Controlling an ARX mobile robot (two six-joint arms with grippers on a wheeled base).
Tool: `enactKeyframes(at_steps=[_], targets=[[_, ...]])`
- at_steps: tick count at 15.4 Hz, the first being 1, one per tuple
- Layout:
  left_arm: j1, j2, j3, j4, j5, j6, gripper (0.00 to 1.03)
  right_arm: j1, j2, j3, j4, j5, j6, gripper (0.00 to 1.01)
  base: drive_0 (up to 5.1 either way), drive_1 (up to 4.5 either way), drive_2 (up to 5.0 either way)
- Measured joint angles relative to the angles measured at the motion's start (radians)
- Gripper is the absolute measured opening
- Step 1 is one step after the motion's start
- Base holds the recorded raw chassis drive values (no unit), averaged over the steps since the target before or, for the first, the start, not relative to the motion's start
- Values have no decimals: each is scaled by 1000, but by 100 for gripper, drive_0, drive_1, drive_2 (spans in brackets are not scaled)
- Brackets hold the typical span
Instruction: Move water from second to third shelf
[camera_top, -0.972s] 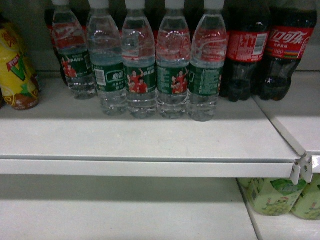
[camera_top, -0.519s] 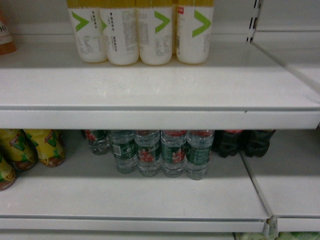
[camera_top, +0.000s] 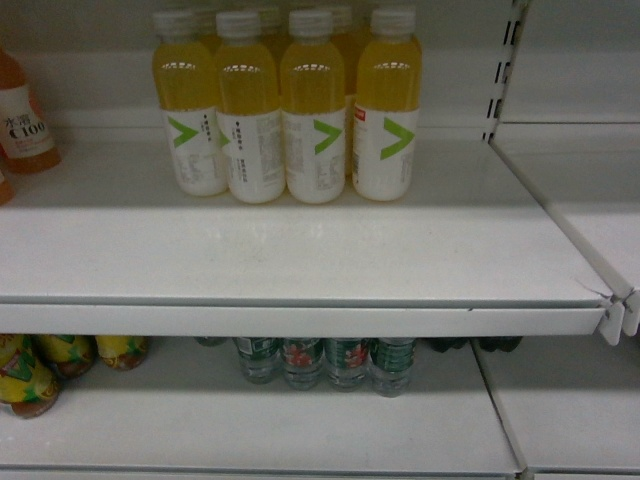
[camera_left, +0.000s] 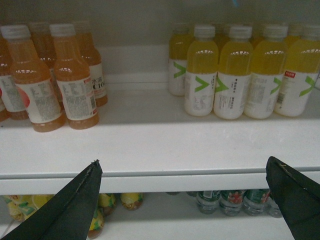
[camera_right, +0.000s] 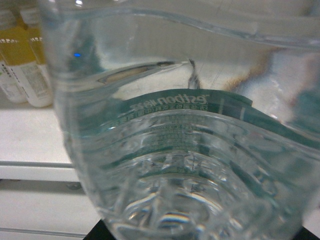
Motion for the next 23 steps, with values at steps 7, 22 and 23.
enactKeyframes(at_steps=[7,22,23], targets=[[0,0,0,-2,0,0,98,-7,-1,1,-4,8,0,39,0,0,0],[0,0,0,-2,0,0,98,-6,-2,1,-5,1,0,39,-132,64,64],[0,0,0,-2,-2,0,98,-6,-2,1,-3,1,0,39,-496,240,240]])
